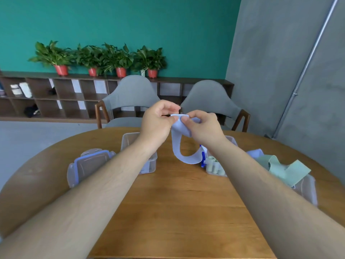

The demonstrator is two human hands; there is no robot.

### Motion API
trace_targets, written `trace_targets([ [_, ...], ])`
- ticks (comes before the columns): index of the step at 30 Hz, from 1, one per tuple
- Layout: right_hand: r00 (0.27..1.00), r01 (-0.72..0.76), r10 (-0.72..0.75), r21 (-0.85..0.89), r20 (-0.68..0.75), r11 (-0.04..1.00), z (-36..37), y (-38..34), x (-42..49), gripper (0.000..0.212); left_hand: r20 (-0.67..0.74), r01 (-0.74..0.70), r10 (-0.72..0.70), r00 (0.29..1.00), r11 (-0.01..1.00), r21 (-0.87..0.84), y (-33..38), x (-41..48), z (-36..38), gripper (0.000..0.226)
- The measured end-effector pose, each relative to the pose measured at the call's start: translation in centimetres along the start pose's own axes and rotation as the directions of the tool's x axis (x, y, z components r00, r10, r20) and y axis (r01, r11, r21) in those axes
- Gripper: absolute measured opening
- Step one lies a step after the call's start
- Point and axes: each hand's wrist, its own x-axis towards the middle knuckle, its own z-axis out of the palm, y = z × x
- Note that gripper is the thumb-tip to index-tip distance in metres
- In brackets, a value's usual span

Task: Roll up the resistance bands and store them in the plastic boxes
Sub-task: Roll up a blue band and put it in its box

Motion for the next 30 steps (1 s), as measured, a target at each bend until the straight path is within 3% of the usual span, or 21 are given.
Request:
trace_targets([
  [7, 0.999, -0.036, 0.046, -0.329, 0.023, 0.944, -0.6, 1.2, 1.5, 0.026, 0.014, -0.012, 0.011, 1.000, 0.998, 0.059, -1.3, 0.5, 1.1, 0.030],
  [10, 0.992, 0.018, 0.030, -0.375, 0.121, 0.927, -1.4, 0.6, 1.4, 0.029, 0.008, -0.010, 0.010, 1.000, 0.997, 0.078, -1.6, 0.8, 1.5, 0.029],
  [16, 0.989, 0.126, -0.115, -0.127, 0.088, 0.984, -1.8, 0.6, 1.0, 0.021, -0.039, -0.013, 0.016, 0.999, 0.998, 0.065, -1.4, 0.8, 1.6, 0.019],
  [21, 0.986, 0.165, -0.167, 0.063, 0.025, 0.984, -1.7, 0.0, 0.1, 0.019, -0.139, -0.154, 0.192, 0.972, 0.958, 0.242, -1.2, 0.0, 2.0, 0.010],
  [23, 0.977, 0.211, -0.212, 0.116, -0.008, 0.971, -1.7, -0.4, -0.3, 0.018, -0.069, -0.151, 0.164, 0.984, 0.975, 0.163, -0.8, -0.7, 2.4, 0.001],
  [26, 0.971, 0.223, -0.236, 0.225, 0.035, 0.949, -2.2, -1.1, -0.8, 0.018, 0.039, -0.060, 0.063, 0.997, 0.994, -0.090, 0.0, -1.3, 2.3, 0.009],
  [30, 0.958, 0.237, -0.266, 0.221, 0.111, 0.946, -2.7, -1.3, -1.3, 0.025, -0.014, -0.070, 0.069, 0.997, 0.997, -0.030, 0.5, -1.6, 1.9, 0.013],
])
